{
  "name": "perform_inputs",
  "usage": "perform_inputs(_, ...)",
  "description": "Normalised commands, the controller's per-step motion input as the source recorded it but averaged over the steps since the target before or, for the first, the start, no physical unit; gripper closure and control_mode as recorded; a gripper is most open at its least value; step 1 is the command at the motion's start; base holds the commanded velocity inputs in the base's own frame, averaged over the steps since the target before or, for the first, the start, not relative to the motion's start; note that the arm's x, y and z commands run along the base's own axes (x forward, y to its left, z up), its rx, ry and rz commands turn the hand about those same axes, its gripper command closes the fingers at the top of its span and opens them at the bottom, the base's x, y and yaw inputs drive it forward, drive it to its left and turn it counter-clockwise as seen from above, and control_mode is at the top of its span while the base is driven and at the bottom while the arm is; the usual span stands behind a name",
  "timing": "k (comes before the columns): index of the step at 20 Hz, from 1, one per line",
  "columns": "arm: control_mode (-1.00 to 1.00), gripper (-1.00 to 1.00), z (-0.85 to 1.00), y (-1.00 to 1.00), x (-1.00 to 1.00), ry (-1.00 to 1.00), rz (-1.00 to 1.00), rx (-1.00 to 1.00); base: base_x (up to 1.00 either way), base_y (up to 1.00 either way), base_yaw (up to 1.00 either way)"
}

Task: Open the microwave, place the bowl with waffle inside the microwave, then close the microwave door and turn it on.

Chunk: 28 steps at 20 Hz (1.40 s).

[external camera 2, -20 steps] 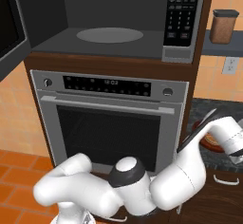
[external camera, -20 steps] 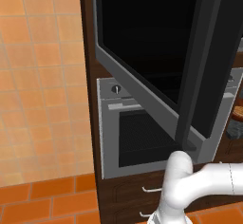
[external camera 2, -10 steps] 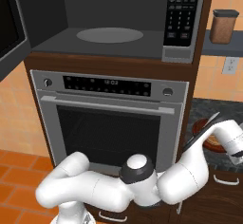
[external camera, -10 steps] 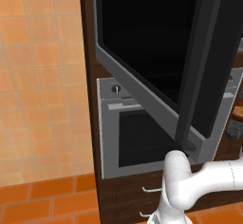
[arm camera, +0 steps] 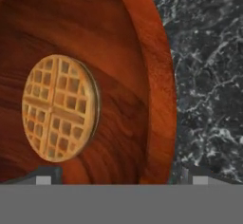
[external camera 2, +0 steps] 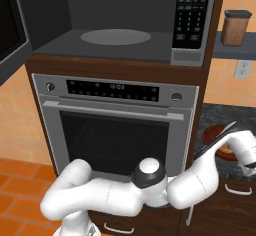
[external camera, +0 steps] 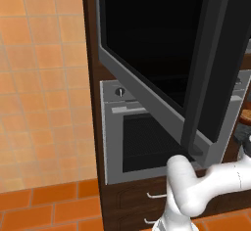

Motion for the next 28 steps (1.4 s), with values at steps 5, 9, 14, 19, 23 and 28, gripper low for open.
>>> perform_inputs(5,-1.0,-1.0,-0.18,-0.06,0.11,0.0,0.0,0.06,0.0,0.0,0.0)
perform_inputs(9,-1.0,1.0,-0.05,-0.01,0.0,0.0,0.0,0.01,0.0,0.0,0.0)
perform_inputs(14,-1.0,1.0,0.0,0.0,0.0,0.0,0.0,0.0,0.0,0.0,0.0)
perform_inputs(19,-1.0,1.0,-0.01,0.0,-0.26,-0.02,0.01,0.0,0.0,0.0,0.0)
perform_inputs(23,-1.0,1.0,0.09,0.0,-1.0,-0.42,0.11,0.0,0.0,0.0,0.0)
perform_inputs(28,-1.0,1.0,0.62,0.05,-0.92,-0.44,0.11,0.0,0.0,0.0,0.0)
